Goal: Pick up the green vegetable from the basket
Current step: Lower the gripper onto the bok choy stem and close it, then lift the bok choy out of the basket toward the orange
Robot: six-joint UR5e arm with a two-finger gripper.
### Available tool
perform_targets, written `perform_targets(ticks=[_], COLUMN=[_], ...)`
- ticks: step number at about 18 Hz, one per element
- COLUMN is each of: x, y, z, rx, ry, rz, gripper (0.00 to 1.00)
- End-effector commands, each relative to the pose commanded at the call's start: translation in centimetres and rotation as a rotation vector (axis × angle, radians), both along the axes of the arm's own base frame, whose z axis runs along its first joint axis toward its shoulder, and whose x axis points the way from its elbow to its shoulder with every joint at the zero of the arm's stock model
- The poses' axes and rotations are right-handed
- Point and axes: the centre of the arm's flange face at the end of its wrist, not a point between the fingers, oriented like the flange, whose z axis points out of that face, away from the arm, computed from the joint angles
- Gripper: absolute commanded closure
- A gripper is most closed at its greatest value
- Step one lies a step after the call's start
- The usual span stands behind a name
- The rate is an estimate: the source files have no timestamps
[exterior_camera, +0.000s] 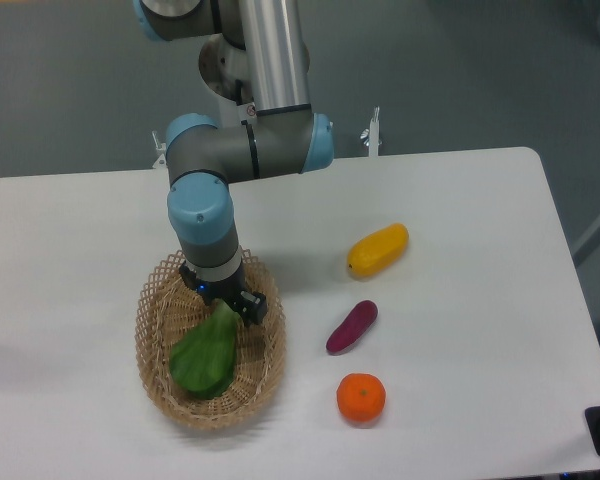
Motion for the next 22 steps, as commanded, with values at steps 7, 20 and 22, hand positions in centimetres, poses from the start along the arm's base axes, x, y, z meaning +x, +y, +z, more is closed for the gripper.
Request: perform_targets(ticks=[7,20,22], x=[-0.1,-5.3,-6.8], y=[0.0,0.4,-0.2], z=[0.8,10.8,12.3], rx=[0.013,0.17,0.211], ry=[0.008,0.099,0.089], rz=[0.002,0.054,0.068], gripper=[0.61,0.64,0.64])
